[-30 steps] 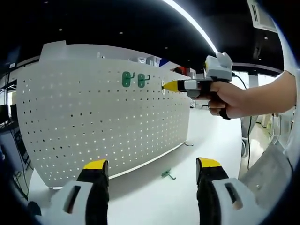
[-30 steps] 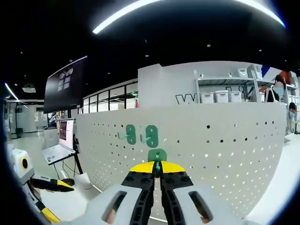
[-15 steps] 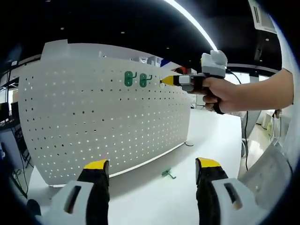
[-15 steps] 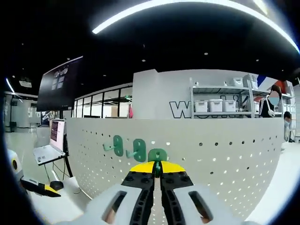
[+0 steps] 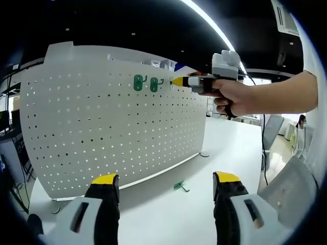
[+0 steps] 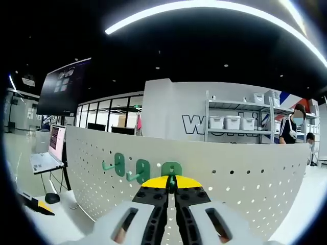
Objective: Insert the hook assembly into the mounting plate slot until the hook locks in place.
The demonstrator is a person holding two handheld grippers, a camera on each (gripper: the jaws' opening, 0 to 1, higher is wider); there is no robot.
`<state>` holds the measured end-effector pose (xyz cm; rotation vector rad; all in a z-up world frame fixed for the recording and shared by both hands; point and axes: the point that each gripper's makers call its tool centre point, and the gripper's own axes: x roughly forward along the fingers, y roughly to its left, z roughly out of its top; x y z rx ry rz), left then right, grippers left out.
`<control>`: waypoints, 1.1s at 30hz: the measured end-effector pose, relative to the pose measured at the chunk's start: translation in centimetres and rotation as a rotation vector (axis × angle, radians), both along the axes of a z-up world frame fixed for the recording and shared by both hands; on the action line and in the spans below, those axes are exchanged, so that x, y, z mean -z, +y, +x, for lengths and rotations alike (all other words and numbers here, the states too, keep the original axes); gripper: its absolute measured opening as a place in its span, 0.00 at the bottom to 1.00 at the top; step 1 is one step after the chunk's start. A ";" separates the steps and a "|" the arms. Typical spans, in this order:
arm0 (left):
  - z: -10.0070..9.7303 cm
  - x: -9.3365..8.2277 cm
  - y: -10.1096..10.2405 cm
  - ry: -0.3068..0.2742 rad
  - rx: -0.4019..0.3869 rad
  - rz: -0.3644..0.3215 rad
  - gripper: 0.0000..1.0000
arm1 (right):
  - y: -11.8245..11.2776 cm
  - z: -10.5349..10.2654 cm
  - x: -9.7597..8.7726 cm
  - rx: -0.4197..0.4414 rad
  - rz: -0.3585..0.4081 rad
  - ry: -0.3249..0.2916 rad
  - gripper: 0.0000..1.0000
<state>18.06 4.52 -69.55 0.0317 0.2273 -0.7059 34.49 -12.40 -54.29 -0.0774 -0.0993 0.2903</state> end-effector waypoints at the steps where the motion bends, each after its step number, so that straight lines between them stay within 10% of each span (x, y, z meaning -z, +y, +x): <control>1: 0.0 0.1 0.0 0.002 -0.001 -0.001 0.77 | 0.0 0.1 0.0 0.001 -0.011 -0.001 0.01; 33: -0.2 0.4 1.2 0.023 -0.035 -0.007 0.75 | 0.1 2.0 0.8 0.120 0.009 0.002 0.02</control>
